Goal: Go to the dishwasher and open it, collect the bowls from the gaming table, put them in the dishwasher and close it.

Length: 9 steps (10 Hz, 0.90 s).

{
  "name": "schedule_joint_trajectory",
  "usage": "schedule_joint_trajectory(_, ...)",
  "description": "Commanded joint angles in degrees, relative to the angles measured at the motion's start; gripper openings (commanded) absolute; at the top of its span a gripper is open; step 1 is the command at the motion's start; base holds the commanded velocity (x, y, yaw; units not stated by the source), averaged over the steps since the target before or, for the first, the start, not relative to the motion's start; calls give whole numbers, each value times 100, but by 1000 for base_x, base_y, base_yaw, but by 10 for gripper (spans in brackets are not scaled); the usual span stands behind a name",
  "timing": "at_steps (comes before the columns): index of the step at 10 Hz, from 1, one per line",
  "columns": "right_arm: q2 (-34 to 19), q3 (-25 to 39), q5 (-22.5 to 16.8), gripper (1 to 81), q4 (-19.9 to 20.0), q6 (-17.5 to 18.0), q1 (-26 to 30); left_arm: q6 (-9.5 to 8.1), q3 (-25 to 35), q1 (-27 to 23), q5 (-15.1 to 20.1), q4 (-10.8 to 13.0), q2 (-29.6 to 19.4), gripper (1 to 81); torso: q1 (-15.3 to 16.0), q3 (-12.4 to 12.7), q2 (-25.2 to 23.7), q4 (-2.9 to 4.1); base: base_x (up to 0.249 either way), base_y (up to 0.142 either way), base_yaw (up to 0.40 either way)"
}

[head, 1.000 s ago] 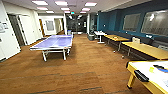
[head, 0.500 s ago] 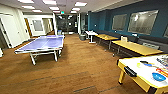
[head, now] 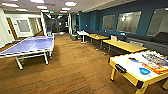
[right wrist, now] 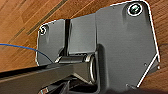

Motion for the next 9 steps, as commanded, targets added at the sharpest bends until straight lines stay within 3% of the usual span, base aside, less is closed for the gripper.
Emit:
schedule_joint_trajectory(1, -416, 667, -261, 811, -13, -29, 213, 32, 552, -247, 274, 11, -262, 811, 3, 0, 0, -2, 0, 0, -251)
schedule_joint_trajectory(9, -381, 597, -261, 811, -39, -29, 222, 32, 534, -247, 256, -15, -262, 811, 3, 0, 0, -2, 0, 0, -252)
